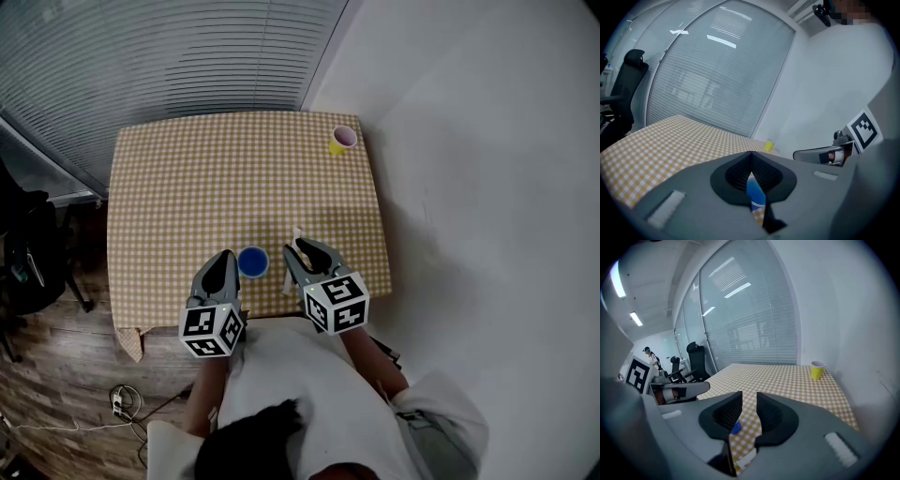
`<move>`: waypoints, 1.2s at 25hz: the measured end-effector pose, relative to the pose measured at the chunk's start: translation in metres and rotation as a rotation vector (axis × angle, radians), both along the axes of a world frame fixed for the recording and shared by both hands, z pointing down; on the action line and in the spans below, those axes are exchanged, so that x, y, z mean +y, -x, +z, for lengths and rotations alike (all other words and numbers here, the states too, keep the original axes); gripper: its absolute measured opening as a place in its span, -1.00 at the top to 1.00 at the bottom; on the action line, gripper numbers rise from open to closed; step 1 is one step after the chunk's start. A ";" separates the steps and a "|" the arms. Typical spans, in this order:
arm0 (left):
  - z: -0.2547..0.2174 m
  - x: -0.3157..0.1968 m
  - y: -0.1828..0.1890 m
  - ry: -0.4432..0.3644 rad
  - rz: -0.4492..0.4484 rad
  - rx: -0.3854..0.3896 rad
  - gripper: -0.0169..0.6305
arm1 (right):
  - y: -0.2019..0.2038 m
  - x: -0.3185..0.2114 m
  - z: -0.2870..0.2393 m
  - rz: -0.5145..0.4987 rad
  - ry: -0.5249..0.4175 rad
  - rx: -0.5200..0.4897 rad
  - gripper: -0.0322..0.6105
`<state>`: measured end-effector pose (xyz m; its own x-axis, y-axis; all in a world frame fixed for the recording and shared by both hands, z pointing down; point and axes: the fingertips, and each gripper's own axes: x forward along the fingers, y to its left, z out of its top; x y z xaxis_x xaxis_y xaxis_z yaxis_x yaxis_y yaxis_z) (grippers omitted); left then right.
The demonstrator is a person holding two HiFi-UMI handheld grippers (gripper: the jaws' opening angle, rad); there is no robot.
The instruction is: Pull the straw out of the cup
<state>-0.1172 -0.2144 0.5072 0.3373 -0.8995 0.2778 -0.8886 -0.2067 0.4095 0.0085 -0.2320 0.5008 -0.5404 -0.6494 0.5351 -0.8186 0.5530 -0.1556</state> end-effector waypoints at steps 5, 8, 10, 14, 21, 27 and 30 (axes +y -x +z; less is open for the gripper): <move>-0.003 -0.004 -0.006 -0.007 0.024 0.005 0.91 | 0.001 -0.001 -0.010 0.006 -0.065 0.002 0.68; -0.001 -0.007 -0.009 0.003 0.036 0.002 0.91 | 0.000 0.000 -0.009 0.015 -0.065 0.004 0.74; -0.001 -0.007 -0.011 0.004 0.043 0.001 0.91 | -0.001 0.000 -0.009 0.027 -0.075 -0.004 0.80; 0.000 -0.006 -0.013 0.006 0.052 -0.004 0.91 | -0.002 -0.001 -0.015 0.049 -0.104 -0.019 0.88; 0.000 -0.004 -0.012 0.010 0.059 -0.010 0.91 | -0.002 -0.002 -0.004 0.072 -0.078 -0.014 0.88; 0.001 -0.003 -0.012 0.016 0.060 -0.016 0.91 | 0.004 0.001 0.004 0.037 -0.055 -0.022 0.88; 0.003 -0.002 -0.011 0.018 0.058 -0.019 0.91 | 0.004 0.000 0.007 0.032 -0.054 -0.017 0.88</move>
<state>-0.1060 -0.2167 0.5098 0.3833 -0.8733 0.3007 -0.8829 -0.2509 0.3969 0.0045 -0.2318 0.5082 -0.5281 -0.6938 0.4896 -0.8331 0.5349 -0.1407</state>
